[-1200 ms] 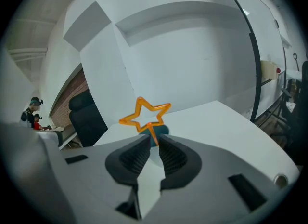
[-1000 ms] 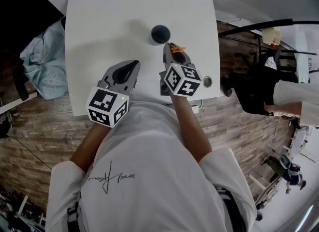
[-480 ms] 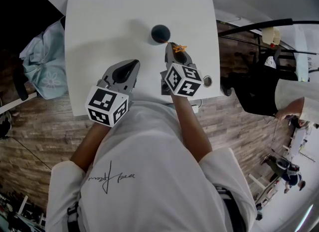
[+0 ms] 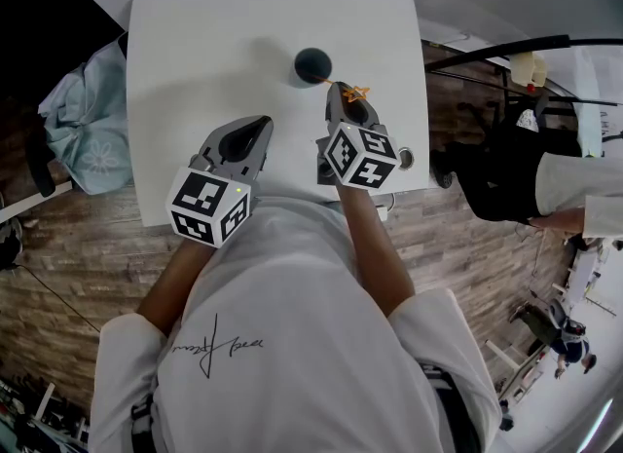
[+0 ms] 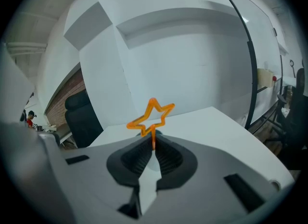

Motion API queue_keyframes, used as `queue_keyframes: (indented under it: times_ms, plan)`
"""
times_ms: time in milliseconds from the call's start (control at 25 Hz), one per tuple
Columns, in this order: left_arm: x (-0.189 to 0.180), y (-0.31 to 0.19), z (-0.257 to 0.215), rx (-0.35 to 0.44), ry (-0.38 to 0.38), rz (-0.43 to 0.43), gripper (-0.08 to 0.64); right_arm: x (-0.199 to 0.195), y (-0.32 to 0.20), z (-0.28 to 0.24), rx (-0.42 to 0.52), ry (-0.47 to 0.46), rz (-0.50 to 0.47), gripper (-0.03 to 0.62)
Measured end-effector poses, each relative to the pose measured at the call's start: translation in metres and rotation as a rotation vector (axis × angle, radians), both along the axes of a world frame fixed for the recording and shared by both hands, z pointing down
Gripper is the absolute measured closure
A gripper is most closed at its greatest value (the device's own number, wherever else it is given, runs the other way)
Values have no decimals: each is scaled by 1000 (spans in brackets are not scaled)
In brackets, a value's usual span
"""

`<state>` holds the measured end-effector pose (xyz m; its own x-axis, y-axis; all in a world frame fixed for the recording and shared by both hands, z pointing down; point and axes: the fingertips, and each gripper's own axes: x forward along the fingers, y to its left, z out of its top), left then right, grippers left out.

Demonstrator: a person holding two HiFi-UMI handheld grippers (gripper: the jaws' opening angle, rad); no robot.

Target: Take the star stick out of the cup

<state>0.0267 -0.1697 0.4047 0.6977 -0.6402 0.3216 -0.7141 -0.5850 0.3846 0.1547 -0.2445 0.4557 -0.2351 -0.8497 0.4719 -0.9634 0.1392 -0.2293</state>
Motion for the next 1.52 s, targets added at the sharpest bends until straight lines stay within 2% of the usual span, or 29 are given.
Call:
queue_keyframes:
  times_ms: [1520]
  plan:
    - [0,1,1,-9,24,6,557,4,10,-34,56,3,-9,566]
